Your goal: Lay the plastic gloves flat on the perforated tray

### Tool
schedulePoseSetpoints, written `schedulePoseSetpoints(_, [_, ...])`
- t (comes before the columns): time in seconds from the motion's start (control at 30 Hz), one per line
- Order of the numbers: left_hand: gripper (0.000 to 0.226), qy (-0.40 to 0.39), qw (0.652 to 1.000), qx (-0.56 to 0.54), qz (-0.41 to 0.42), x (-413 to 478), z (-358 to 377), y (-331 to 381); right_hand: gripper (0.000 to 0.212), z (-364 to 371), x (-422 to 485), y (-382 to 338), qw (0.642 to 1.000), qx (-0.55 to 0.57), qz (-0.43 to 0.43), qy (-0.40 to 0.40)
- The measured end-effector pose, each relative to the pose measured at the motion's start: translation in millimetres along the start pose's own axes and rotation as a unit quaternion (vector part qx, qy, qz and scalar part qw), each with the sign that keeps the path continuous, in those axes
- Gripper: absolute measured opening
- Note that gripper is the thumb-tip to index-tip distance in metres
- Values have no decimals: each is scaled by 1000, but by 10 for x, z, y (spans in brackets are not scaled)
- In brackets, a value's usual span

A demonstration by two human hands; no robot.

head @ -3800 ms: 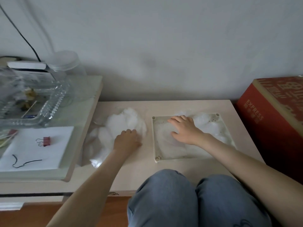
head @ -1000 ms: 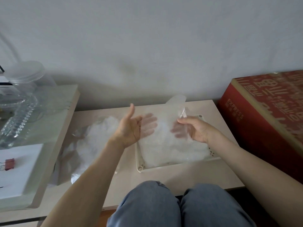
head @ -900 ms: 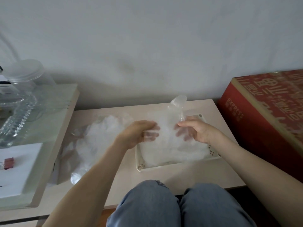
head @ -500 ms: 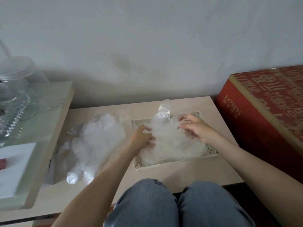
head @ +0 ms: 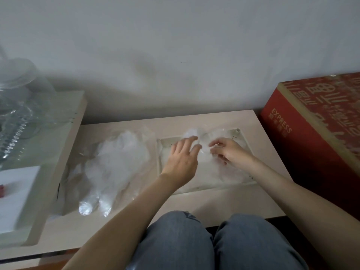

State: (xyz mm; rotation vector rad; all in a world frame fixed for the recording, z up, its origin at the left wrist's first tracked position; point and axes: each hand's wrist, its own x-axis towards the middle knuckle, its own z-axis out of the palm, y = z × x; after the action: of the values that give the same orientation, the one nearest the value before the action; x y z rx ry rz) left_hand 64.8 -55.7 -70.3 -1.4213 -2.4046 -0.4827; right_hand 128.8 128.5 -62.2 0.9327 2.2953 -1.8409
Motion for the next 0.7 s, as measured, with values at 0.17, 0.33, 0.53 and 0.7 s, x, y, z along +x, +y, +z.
schedulePoseSetpoints(0.17, [59,-267,963,38,-22,-33,196,-93,16,0,16,0,999,-37,8,-9])
schedulePoseSetpoints(0.33, [68,-358,930,24,-79,-78,333,-238,9,-152,71,13,998,-63,8,9])
schedulePoseSetpoints(0.53, [67,-355,931,26,-81,-67,395,-236,7,-331,54,-18,997,-60,37,9])
schedulePoseSetpoints(0.7, [68,-356,931,23,-81,-68,403,-239,9,-431,22,-38,998,-39,45,11])
